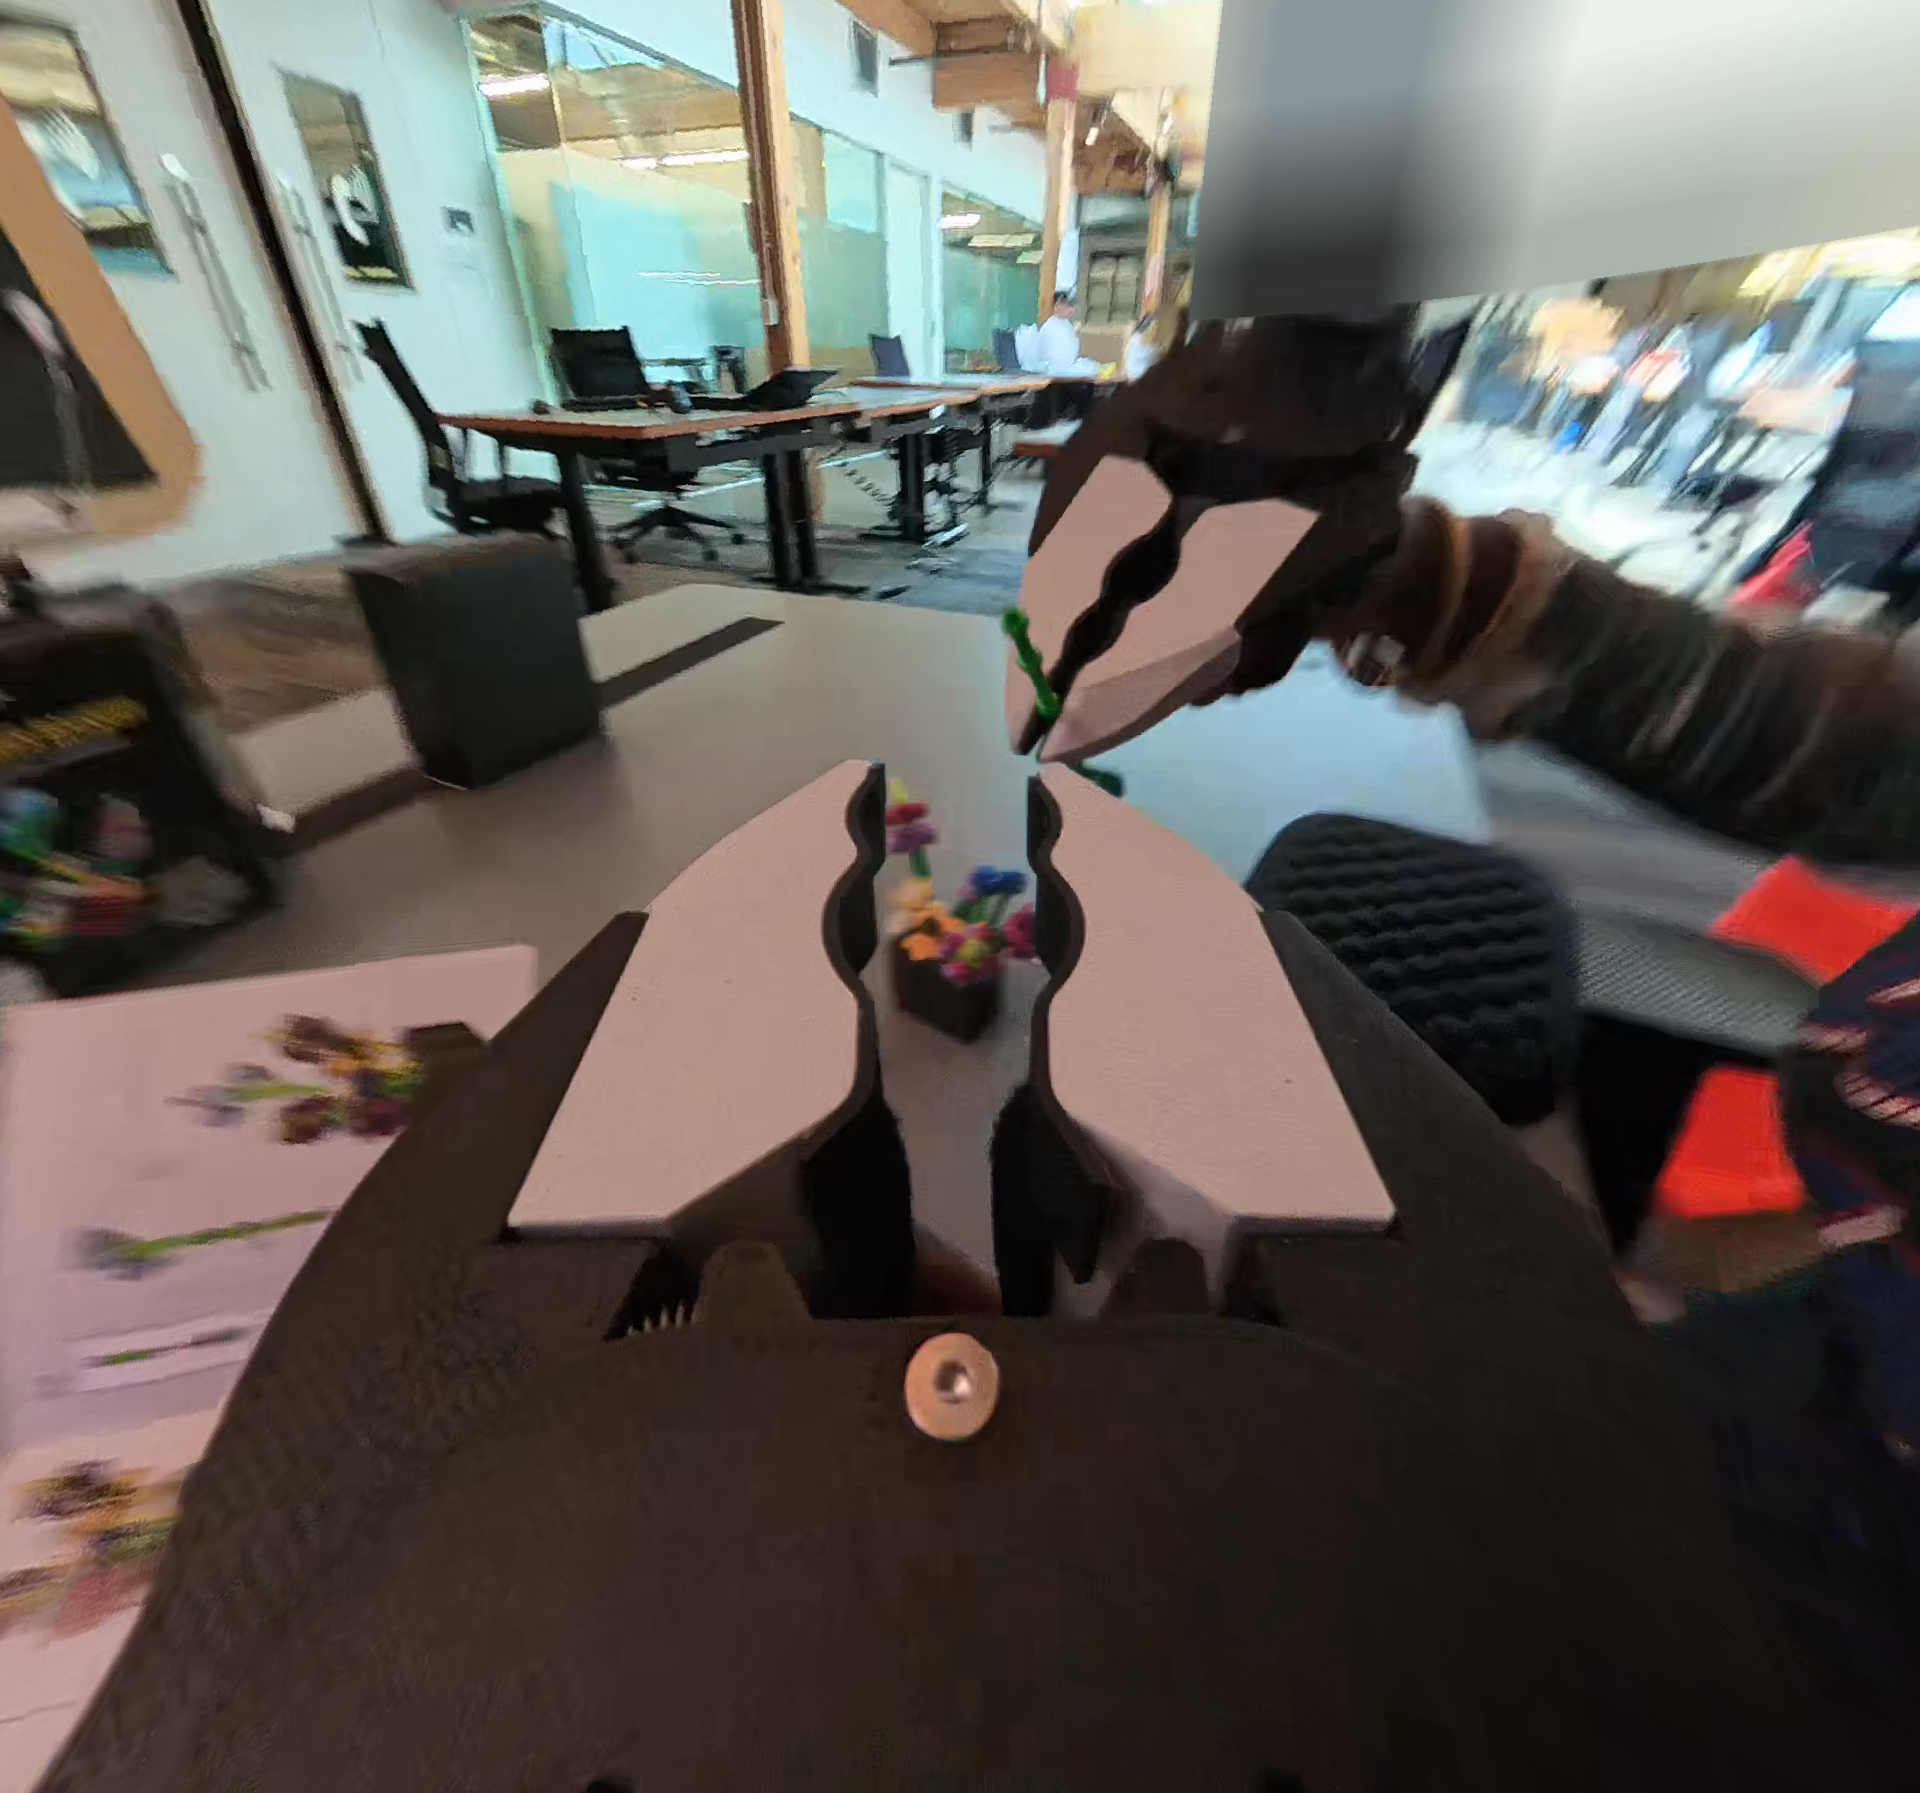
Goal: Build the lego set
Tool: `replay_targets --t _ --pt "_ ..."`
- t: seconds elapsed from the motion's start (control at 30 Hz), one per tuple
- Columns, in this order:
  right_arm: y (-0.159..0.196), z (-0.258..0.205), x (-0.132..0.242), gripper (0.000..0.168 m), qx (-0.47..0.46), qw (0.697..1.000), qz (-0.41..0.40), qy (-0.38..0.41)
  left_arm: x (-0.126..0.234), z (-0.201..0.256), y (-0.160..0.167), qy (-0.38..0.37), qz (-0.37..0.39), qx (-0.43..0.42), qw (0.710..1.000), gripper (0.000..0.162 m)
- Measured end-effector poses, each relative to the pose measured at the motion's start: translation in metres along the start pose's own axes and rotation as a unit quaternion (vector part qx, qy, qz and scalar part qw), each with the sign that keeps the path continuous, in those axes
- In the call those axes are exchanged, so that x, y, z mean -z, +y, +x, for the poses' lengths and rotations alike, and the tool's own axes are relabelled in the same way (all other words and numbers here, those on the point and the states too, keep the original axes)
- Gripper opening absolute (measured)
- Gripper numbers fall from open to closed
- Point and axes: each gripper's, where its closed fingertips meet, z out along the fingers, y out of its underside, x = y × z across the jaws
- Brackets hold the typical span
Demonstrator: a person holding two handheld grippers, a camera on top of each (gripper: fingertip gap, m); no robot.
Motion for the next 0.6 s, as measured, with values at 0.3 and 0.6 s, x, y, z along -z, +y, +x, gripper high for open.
replay_targets --t 0.3,0.6 --pt "0.019 0.03 0.009 0.003 0.284 0.907 -0.293 0.104 -0.024 -0.001 -0.01 -0.123 -0.141 -0.53 0.827 0.028" --pt "0.016 0.027 0.008 0.003 0.321 0.886 -0.314 0.118 -0.044 -0.016 0.029 -0.131 -0.237 -0.517 0.812 0.014"
